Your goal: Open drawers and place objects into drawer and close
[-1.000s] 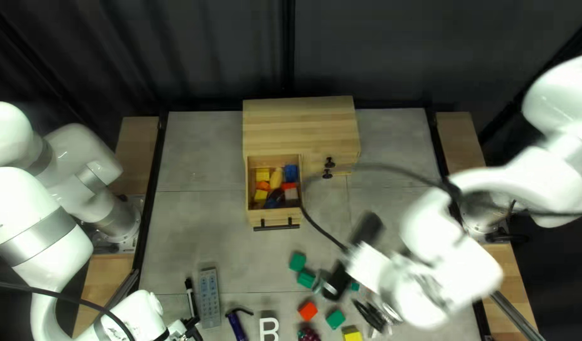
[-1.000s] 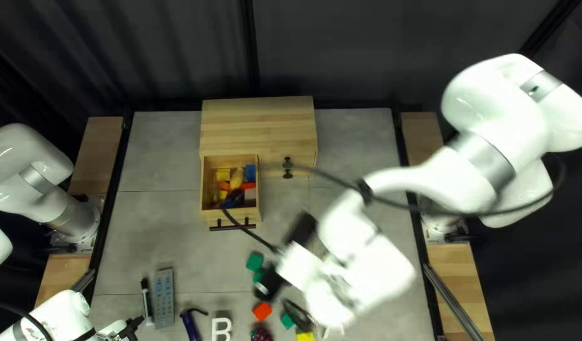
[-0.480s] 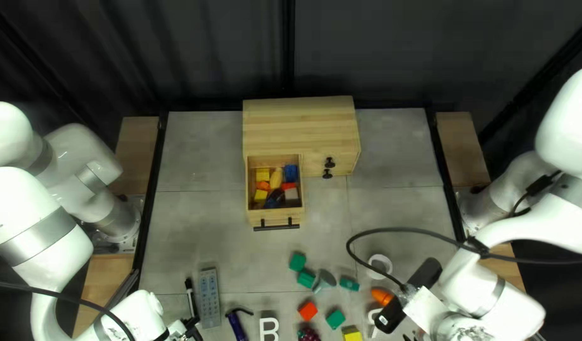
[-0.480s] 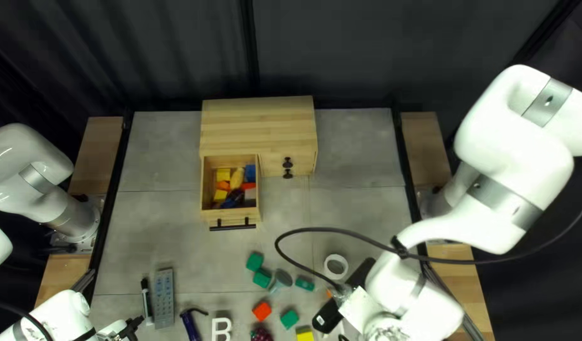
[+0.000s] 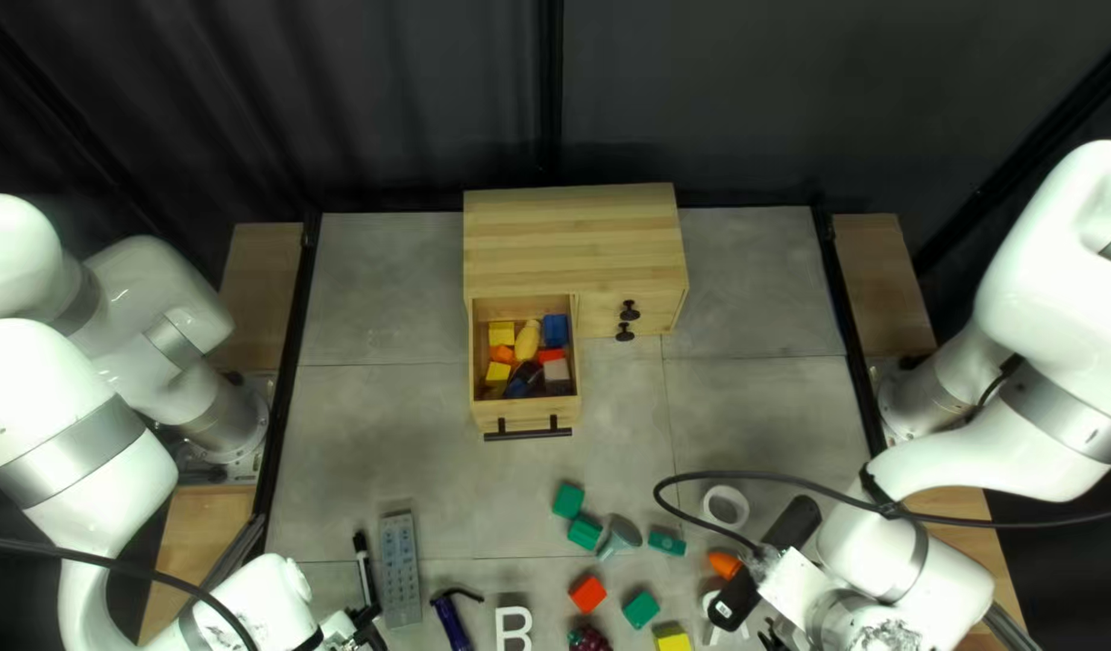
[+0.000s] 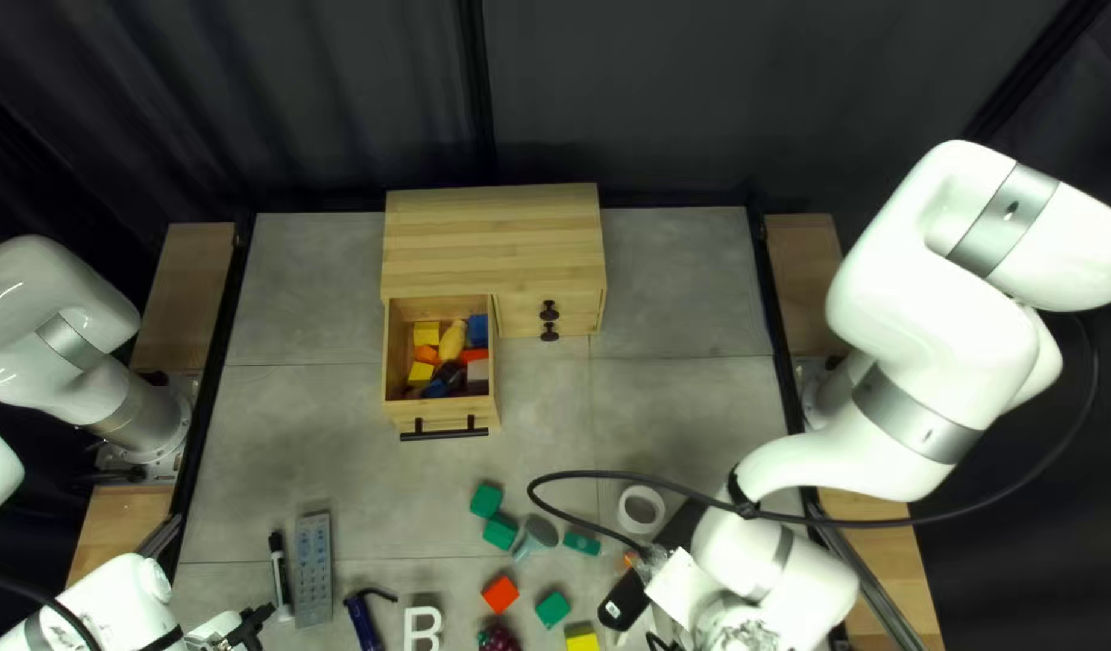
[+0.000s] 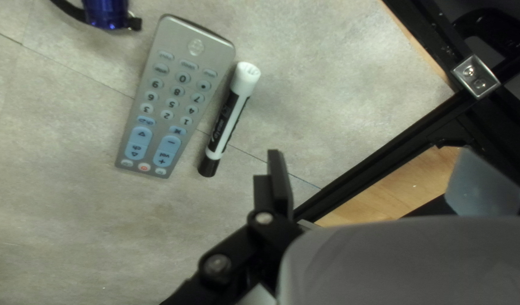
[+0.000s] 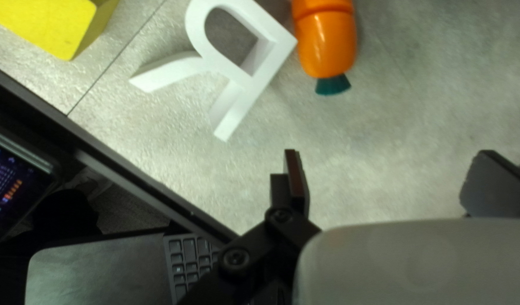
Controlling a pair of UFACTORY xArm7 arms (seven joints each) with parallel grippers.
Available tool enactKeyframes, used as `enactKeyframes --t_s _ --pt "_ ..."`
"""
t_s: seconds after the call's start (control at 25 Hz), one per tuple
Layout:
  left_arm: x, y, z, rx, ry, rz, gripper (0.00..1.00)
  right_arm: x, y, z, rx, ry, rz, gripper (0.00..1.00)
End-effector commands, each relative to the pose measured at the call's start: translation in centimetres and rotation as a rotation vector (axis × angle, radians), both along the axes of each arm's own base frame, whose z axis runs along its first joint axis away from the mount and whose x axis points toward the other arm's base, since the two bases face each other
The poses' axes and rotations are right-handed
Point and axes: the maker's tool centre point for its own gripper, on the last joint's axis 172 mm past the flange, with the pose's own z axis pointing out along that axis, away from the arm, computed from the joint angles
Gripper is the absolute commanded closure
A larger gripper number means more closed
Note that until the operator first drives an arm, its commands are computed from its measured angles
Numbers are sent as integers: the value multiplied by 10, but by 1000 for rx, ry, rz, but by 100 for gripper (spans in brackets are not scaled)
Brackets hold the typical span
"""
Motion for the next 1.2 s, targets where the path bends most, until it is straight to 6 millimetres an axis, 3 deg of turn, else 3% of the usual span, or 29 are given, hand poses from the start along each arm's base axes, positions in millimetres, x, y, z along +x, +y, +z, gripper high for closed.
enactKeyframes --t_s 0.04,0.64,0.68,0.92,1.2 --pt "0 0 0 0 0 0 0 3 -7 -11 12 -41 27 0" --pt "0 0 0 0 0 0 0 13 -8 -23 81 -104 99 0" --pt "0 0 0 0 0 0 0 12 -9 -23 83 -104 101 6" --pt "0 0 0 0 0 0 0 13 -8 -23 95 -102 106 19" --pt "0 0 0 0 0 0 0 11 -8 -22 99 -93 103 21"
